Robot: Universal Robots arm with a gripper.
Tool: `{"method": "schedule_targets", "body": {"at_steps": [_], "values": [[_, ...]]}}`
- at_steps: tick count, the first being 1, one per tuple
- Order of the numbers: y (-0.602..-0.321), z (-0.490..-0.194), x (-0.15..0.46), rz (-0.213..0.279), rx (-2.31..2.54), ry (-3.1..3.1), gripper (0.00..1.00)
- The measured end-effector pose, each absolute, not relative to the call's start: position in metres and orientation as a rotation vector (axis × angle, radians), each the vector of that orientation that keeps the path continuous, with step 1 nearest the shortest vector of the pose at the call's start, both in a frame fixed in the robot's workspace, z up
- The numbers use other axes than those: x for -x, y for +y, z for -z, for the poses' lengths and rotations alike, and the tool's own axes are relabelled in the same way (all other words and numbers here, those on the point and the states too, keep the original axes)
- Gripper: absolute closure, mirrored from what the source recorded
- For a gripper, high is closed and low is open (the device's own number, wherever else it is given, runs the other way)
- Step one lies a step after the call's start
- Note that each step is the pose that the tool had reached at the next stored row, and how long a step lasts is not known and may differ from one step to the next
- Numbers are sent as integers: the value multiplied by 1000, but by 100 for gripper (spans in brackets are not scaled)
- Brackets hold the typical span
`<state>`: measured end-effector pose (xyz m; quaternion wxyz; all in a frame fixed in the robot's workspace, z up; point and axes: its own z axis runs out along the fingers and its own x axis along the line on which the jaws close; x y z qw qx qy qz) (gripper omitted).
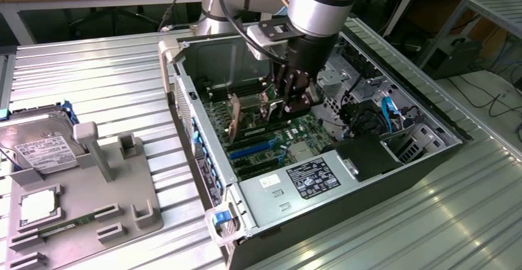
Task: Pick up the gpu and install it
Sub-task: 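Insert the gpu into the slot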
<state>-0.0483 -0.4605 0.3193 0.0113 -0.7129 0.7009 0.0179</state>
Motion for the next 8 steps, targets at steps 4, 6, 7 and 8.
{"method": "schedule_targets", "body": {"at_steps": [4, 6, 7, 8], "values": [[-461, -316, 49, -54, 2223, 2186, 73], [-460, -314, 49, -54, 2223, 2186, 73], [-460, -313, 49, -54, 2223, 2186, 73], [-460, -312, 49, -54, 2223, 2186, 73]]}}
